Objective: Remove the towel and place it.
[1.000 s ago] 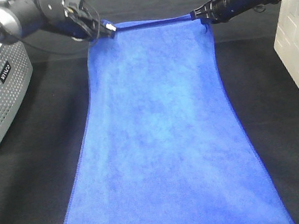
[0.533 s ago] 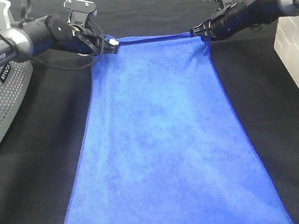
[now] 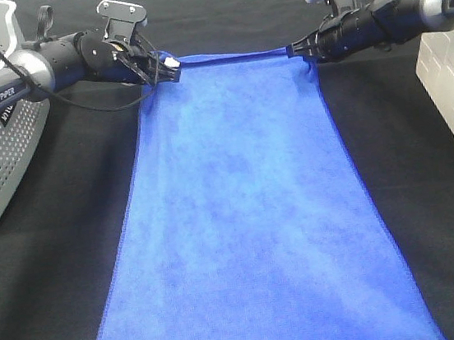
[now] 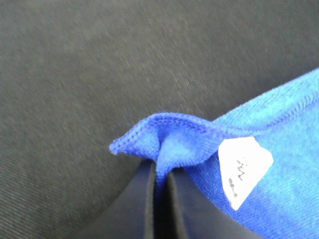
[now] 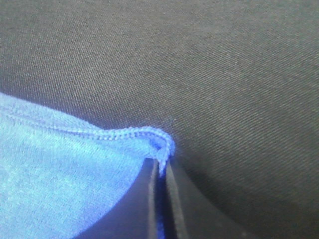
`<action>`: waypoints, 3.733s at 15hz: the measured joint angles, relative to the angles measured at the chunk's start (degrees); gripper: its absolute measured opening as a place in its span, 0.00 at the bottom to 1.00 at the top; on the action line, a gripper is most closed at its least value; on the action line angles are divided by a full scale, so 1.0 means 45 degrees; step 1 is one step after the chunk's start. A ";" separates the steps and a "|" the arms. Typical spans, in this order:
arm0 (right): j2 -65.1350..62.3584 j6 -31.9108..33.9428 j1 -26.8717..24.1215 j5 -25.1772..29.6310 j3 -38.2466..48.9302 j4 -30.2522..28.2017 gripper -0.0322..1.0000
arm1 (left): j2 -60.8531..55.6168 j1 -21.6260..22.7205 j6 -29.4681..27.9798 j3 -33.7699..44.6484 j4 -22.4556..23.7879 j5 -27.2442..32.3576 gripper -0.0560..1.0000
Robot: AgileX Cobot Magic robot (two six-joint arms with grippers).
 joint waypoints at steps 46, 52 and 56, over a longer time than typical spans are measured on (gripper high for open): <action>0.1706 -0.4991 0.2890 0.0522 -0.1401 0.6201 0.67 | -0.0433 0.0318 -0.4915 -0.0025 0.0000 0.0497 0.70; 0.2266 -0.5093 0.2890 0.0446 -0.1579 0.6366 0.67 | -0.0433 0.0318 -0.4915 -0.0025 0.0000 0.0382 0.70; 0.2419 -0.5067 0.2890 0.0446 -0.1681 0.6404 0.66 | -0.0535 0.0318 -0.4915 -0.0025 0.0000 0.0369 0.70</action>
